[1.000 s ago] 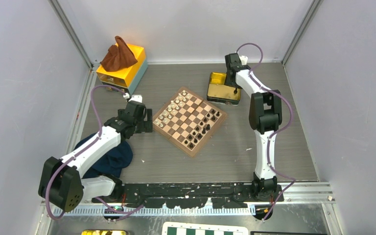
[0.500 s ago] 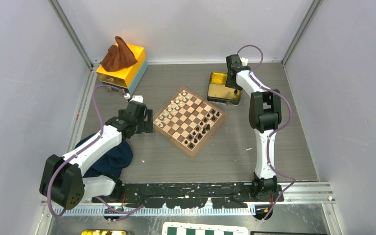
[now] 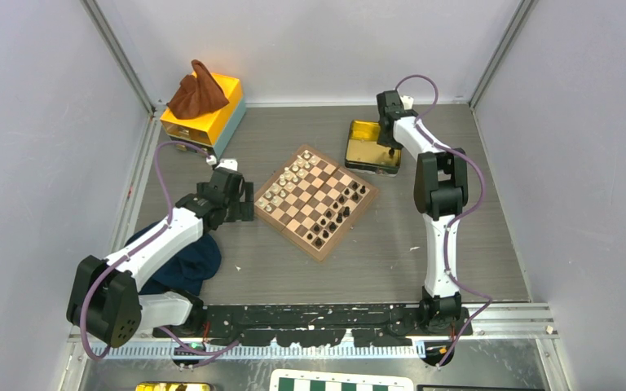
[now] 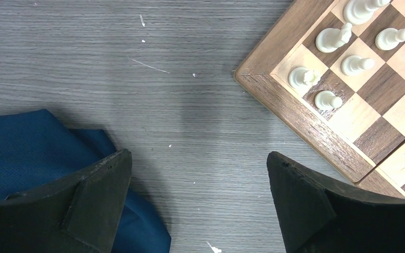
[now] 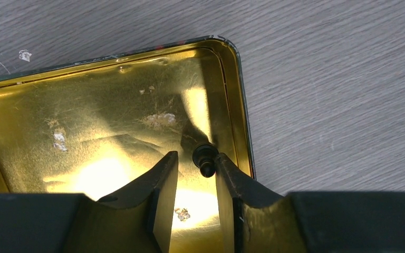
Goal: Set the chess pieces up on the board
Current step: Pick up the chess piece from the storage box.
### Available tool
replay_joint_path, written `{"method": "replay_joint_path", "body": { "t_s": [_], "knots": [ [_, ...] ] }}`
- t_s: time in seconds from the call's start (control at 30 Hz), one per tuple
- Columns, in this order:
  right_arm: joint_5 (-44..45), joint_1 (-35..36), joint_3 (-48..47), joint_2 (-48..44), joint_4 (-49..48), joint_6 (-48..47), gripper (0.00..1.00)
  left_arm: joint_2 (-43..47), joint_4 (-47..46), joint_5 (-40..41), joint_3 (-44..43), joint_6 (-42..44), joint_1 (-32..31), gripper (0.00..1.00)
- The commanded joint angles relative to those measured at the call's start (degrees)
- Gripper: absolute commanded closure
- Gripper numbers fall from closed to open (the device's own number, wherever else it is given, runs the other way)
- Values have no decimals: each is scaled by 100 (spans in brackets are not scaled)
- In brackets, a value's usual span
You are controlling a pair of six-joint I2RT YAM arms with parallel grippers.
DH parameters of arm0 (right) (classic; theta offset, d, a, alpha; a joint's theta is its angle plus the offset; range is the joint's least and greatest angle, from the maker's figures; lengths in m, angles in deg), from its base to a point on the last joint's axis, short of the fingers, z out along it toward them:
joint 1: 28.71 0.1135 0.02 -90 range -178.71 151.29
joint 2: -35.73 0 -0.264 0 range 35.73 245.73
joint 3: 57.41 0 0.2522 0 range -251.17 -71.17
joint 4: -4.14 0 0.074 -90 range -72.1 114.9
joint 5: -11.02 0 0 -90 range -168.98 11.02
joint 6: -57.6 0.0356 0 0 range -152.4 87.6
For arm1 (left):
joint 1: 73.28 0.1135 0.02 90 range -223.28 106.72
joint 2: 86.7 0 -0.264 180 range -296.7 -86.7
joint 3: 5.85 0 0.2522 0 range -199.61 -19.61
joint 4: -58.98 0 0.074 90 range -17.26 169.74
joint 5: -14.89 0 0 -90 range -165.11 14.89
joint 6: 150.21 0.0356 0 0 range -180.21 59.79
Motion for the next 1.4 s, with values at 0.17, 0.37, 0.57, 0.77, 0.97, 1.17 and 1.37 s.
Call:
{"method": "replay_joint_path", "body": {
  "t_s": [0.17, 0.37, 0.57, 0.77, 0.97, 1.17, 1.37],
  "knots": [
    [28, -60, -292, -6, -68, 6, 69, -50, -174, 71, -250, 81, 54, 0],
    [15, -67, -247, -10, -56, -3, 82, -61, -177, 49, -256, 77, 62, 0],
    [15, -72, -224, -86, -91, -53, 94, -53, -172, 42, -256, 72, 63, 0],
    [15, -69, -228, -242, -100, -164, 99, -10, -176, 45, -256, 76, 71, 0],
    [-49, -68, -162, -515, -124, -207, 99, 40, -175, 19, -264, 64, 66, 0],
    [-99, -11, 30, -829, -195, -253, 99, 101, -183, -8, -256, 48, 71, 0],
    [-113, 100, 261, -1204, -222, -302, 99, 144, -179, -52, -265, 37, 70, 0]
  ]
}}
